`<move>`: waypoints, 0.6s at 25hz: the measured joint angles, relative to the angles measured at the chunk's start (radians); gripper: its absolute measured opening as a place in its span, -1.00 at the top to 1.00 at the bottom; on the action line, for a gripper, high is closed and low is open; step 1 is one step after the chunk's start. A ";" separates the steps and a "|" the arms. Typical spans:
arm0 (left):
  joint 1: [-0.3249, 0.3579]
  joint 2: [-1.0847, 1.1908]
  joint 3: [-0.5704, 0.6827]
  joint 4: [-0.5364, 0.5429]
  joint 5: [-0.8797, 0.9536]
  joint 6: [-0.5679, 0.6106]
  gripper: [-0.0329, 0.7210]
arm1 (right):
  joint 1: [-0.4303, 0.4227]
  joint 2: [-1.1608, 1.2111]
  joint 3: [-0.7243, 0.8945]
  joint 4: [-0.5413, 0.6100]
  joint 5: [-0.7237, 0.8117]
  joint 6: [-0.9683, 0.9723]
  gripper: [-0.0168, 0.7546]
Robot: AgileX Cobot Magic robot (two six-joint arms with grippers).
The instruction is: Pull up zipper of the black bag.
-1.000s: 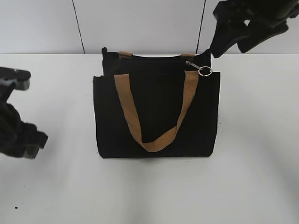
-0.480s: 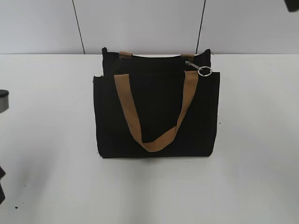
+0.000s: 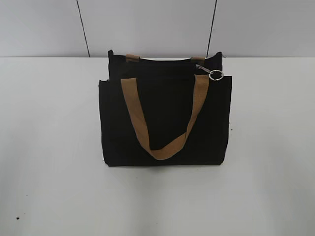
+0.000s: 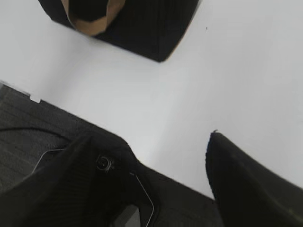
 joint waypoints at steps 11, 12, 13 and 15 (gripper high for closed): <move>0.000 -0.313 0.234 0.054 -0.064 0.001 -0.57 | 0.000 -0.285 0.314 -0.054 -0.033 -0.003 -0.54; 0.000 -0.318 0.237 0.060 -0.068 0.001 -0.57 | 0.000 -0.285 0.315 -0.056 -0.041 -0.003 -0.54; 0.000 -0.321 0.239 0.065 -0.072 0.001 -0.57 | 0.000 -0.285 0.315 -0.056 -0.048 -0.003 -0.54; 0.000 -0.323 0.242 0.067 -0.077 0.001 -0.57 | 0.000 -0.285 0.315 -0.057 -0.051 -0.003 -0.54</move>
